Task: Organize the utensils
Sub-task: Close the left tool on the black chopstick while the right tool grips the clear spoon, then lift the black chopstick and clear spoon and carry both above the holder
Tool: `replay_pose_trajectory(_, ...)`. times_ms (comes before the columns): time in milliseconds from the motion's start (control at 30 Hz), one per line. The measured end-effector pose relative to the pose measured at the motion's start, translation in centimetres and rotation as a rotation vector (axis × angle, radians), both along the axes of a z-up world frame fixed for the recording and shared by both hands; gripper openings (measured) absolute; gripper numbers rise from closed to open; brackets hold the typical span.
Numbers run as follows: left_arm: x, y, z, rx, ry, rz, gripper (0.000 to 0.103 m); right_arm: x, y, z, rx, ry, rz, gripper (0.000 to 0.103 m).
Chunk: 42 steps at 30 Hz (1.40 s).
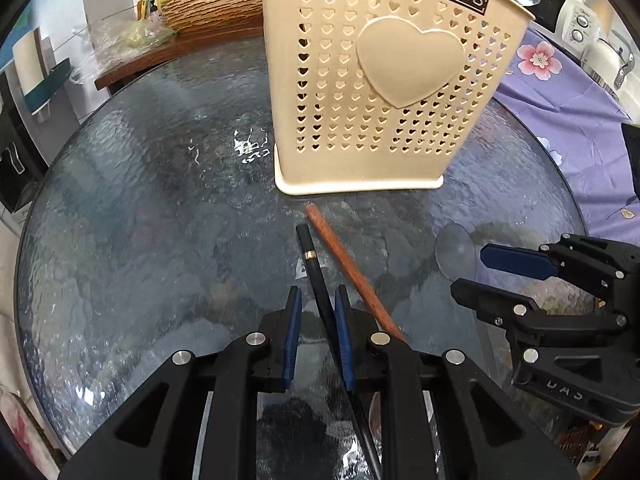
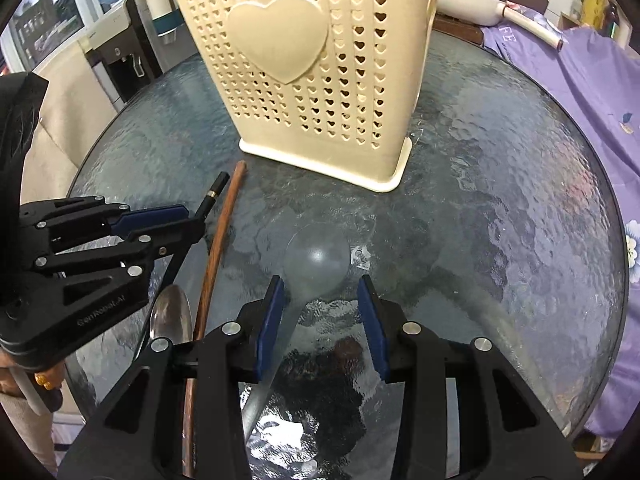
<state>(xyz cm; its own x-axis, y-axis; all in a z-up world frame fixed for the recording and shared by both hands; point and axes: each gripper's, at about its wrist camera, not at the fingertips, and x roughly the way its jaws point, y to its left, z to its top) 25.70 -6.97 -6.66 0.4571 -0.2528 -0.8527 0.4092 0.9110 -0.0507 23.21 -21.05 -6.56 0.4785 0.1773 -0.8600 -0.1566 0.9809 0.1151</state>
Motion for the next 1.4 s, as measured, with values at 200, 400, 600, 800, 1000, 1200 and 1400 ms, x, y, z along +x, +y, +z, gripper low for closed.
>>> replay_pose_trajectory(200,1.0,-0.3,-0.1,0.02,-0.005,0.003,0.017,0.9,1.0,0.1,-0.018,-0.005,-0.014,0.039)
replay_pose_trajectory(400,1.7,-0.4,-0.2,0.04,-0.015,0.007,0.011,1.5,2.0,0.0,-0.047,-0.012,-0.019,0.039)
replay_pose_trajectory(600,2.0,0.0,-0.2,0.03,-0.017,0.02,0.008,1.4,2.7,-0.3,-0.078,-0.033,-0.027,0.037)
replay_pose_trajectory(800,2.0,0.6,-0.1,0.003,-0.019,0.051,0.007,1.3,2.1,-0.4,-0.042,-0.052,-0.034,0.037)
replay_pose_trajectory(1000,1.2,1.7,2.3,-0.057,-0.072,0.082,0.007,0.1,0.0,1.4,0.05,-0.136,-0.044,0.037)
replay_pose_trajectory(1200,-0.6,3.0,6.3,-0.136,-0.166,0.106,0.007,-1.9,-1.0,4.4,0.09,-0.236,-0.032,0.037)
replay_pose_trajectory(1400,-2.7,4.1,10.0,-0.201,-0.26,0.117,0.007,-3.6,-1.5,7.8,0.105,-0.323,-0.004,0.036)
